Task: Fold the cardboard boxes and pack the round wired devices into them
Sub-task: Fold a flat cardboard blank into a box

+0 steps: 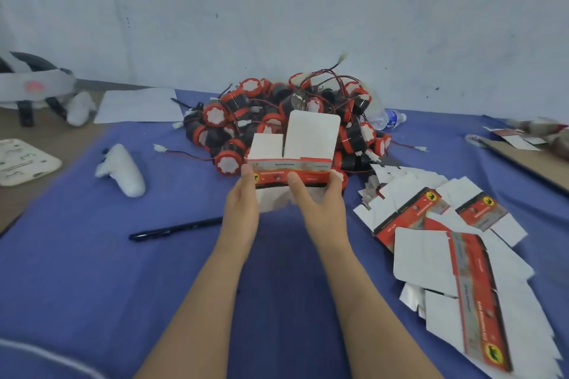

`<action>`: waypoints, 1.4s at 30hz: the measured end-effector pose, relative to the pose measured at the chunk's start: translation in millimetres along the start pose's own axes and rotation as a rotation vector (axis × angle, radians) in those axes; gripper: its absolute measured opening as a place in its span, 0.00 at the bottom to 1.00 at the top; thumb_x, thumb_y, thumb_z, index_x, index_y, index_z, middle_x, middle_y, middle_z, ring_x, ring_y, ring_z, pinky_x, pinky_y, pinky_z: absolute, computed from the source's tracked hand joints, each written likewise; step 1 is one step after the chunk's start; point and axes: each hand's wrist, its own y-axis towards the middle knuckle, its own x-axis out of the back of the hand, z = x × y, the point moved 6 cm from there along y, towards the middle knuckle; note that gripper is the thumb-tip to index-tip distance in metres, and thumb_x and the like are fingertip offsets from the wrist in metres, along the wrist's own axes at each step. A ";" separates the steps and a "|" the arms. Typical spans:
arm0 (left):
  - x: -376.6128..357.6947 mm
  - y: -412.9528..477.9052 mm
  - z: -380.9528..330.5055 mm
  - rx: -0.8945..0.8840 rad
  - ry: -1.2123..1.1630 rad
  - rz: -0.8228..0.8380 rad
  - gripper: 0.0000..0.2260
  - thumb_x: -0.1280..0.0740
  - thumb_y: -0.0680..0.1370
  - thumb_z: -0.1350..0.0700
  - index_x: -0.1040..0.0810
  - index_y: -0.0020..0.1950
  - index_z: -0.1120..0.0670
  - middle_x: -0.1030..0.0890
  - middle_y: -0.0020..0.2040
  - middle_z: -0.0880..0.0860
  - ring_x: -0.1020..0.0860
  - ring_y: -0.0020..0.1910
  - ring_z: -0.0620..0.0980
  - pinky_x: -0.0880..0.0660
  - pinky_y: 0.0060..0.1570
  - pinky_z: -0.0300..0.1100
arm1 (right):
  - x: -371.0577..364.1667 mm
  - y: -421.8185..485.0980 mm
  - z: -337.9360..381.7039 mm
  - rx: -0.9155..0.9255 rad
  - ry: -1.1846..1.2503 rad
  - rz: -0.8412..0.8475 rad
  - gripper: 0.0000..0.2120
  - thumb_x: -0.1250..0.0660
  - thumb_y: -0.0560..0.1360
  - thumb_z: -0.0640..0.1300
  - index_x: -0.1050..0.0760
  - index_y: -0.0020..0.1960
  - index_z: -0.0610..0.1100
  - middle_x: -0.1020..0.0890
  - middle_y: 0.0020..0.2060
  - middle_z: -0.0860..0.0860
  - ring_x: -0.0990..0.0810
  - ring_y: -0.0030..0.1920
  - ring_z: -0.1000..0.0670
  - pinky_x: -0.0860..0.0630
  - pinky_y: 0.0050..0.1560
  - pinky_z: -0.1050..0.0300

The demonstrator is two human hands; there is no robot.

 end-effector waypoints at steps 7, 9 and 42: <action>-11.1 -1.3 -1.1 0.051 0.031 0.178 0.17 0.45 0.80 0.39 0.18 0.51 0.41 0.15 0.50 0.44 0.18 0.52 0.43 0.24 0.58 0.45 | 10.1 5.8 -7.8 -0.038 -0.072 -0.051 0.31 0.29 0.69 0.60 0.33 0.67 0.50 0.29 0.61 0.52 0.28 0.59 0.55 0.31 0.51 0.67; -12.7 -2.1 -1.7 0.076 -0.031 0.233 0.14 0.42 0.81 0.42 0.17 0.51 0.41 0.15 0.50 0.46 0.17 0.52 0.47 0.23 0.55 0.47 | 9.4 6.9 -10.3 -0.048 -0.064 -0.034 0.30 0.29 0.69 0.61 0.34 0.66 0.52 0.28 0.62 0.51 0.27 0.60 0.53 0.28 0.57 0.60; -15.8 -15.5 -6.2 0.218 -0.532 0.337 0.24 0.31 0.66 0.48 0.24 0.62 0.49 0.15 0.49 0.52 0.16 0.46 0.51 0.18 0.43 0.44 | -24.7 -12.8 4.2 -0.037 -0.031 0.344 0.43 0.33 0.65 0.66 0.51 0.74 0.64 0.25 0.52 0.69 0.23 0.50 0.69 0.28 0.41 0.78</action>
